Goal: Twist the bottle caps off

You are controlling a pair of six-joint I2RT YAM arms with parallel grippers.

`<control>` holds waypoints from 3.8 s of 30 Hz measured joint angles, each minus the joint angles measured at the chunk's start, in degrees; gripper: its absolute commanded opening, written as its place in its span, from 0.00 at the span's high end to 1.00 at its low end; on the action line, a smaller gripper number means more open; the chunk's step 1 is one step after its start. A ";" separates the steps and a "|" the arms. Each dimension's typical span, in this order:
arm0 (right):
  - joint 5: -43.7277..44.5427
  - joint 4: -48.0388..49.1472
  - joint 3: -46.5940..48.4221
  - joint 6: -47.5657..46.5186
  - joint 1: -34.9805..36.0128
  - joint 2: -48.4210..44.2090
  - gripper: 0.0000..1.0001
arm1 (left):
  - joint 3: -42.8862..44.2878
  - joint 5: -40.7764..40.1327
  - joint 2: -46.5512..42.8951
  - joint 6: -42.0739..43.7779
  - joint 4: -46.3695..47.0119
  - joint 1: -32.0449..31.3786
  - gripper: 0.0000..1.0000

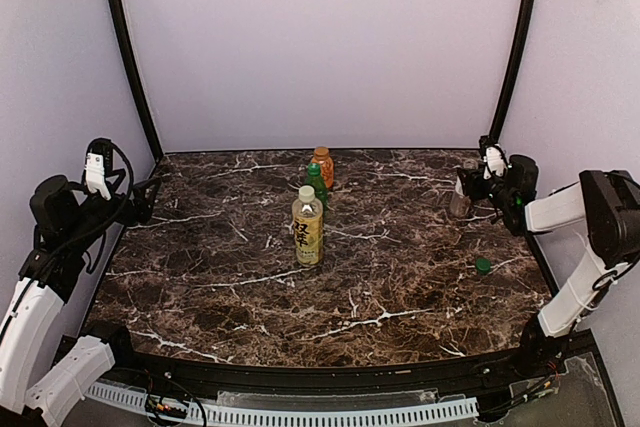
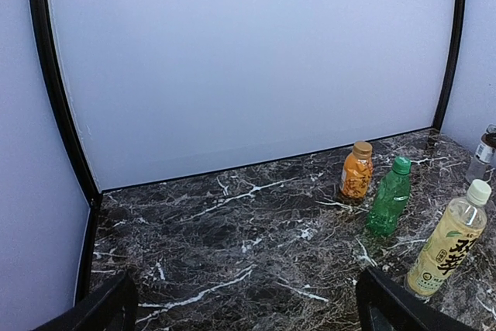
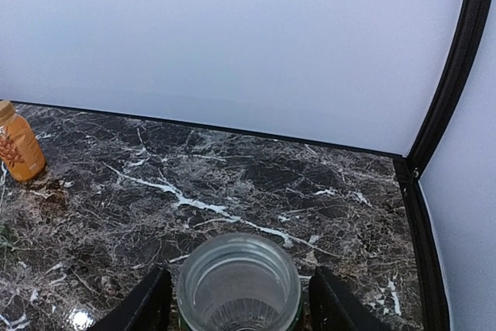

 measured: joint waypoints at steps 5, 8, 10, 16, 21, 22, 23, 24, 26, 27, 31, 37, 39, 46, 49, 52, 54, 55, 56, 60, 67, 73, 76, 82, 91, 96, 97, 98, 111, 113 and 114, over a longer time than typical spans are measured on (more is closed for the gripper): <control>-0.96 -2.91 1.55 0.61 0.00 -0.17 0.02 | 0.00 0.04 0.00 0.09 0.61 0.00 0.01; -0.92 -4.39 1.97 1.09 0.00 -1.40 0.01 | 0.00 0.13 0.00 0.07 0.70 0.00 0.01; -0.83 -5.20 2.16 1.40 0.00 -2.67 0.01 | 0.00 0.15 0.00 0.07 0.70 0.00 0.01; 0.13 -10.95 6.56 2.97 0.00 -6.82 0.01 | 0.00 0.22 -0.07 -0.13 0.70 0.00 0.01; -2.12 -15.82 11.61 7.93 -0.04 -12.59 0.02 | 0.00 0.31 -0.22 -1.46 0.68 0.00 0.01; -3.58 -16.04 12.79 9.64 -0.09 -13.55 0.04 | -0.02 0.31 -0.33 -1.97 0.68 0.00 0.01; -5.14 -16.20 13.92 11.37 -0.09 -14.19 0.05 | -0.04 0.28 -0.50 -2.60 0.68 0.00 0.01; -7.63 -16.37 15.82 14.03 -0.02 -14.67 0.06 | -0.11 0.28 -0.61 -3.15 0.68 0.00 0.01; -11.96 -17.05 19.98 17.68 0.87 -14.60 0.06 | -0.61 0.09 -0.96 -4.48 0.66 0.00 0.01; -13.79 -17.90 22.29 18.73 1.99 -14.27 0.05 | -0.96 -0.15 -1.11 -5.07 0.63 0.00 0.01; -18.34 -24.87 31.74 16.98 12.33 -11.65 0.01 | -2.69 -1.97 -1.64 -8.20 -0.66 0.37 0.01; -18.47 -35.89 36.74 6.78 30.45 -7.85 0.01 | -6.16 -2.95 -4.55 -12.94 -2.45 4.00 0.01; -17.03 -40.19 38.49 2.97 34.62 -5.40 0.02 | -7.17 -2.71 -5.44 -13.81 -2.69 4.90 0.01; -14.47 -49.72 42.42 -4.57 43.34 4.11 0.07 | -9.03 -1.38 -6.91 -14.34 -2.97 5.92 0.02; -14.75 -51.41 43.71 -5.53 44.57 7.74 0.17 | -9.40 -0.90 -6.99 -14.29 -2.95 6.05 0.03; -15.30 -52.15 45.29 -6.49 45.09 10.56 0.26 | -9.55 -0.70 -7.06 -14.23 -2.97 6.05 0.04; -15.76 -52.17 46.01 -6.60 45.24 11.76 0.33 | -9.57 -0.52 -7.19 -14.21 -2.95 6.05 0.04; -15.89 -52.15 46.23 -6.56 45.35 12.17 0.38 | -9.57 -0.35 -7.26 -14.23 -2.95 6.05 0.04; -15.98 -52.17 46.25 -6.64 45.42 12.33 0.43 | -9.57 -0.17 -7.26 -14.23 -2.93 6.05 0.05; -15.98 -52.17 46.25 -7.06 45.51 12.50 0.62 | -9.57 0.44 -7.23 -14.23 -2.80 6.05 0.05; -16.81 -51.82 46.38 -7.67 45.53 12.57 0.92 | -9.57 1.86 -7.10 -14.08 -1.92 6.08 0.08; -19.02 -53.68 47.10 -7.91 45.55 12.63 1.00 | -9.57 7.65 -7.08 -13.22 -1.27 6.10 0.12; -20.09 -54.97 48.09 -6.27 45.57 12.63 1.00 | -9.57 12.37 -7.06 -12.90 -0.39 6.10 0.15; -21.64 -51.01 52.76 6.80 46.21 12.59 1.00 | -8.41 22.21 -4.61 -8.35 -1.01 2.75 0.11; -18.45 -38.64 57.33 24.55 53.90 13.68 1.00 | 6.38 26.40 9.38 7.56 -12.55 -14.10 0.05; -15.67 -36.63 58.99 26.60 57.16 13.79 1.00 | 8.76 28.87 13.88 9.35 -12.74 -17.03 0.06; -15.23 -36.46 59.04 26.84 57.31 13.79 1.00 | 8.76 29.31 14.12 9.70 -12.79 -17.84 0.07; -14.78 -36.13 59.08 27.02 57.48 13.79 1.00 | 8.76 29.77 14.29 9.99 -12.79 -18.40 0.07; -12.70 -33.73 59.10 27.26 59.45 13.79 1.00 | 9.29 32.11 16.37 8.70 -12.31 -20.59 0.38; -12.72 -33.62 59.10 27.54 59.45 13.81 1.00 | 9.29 32.26 16.44 8.50 -12.07 -20.59 0.44; -12.72 -33.55 59.10 27.69 59.45 13.79 1.00 | 9.29 32.26 16.46 8.20 -11.93 -20.61 0.49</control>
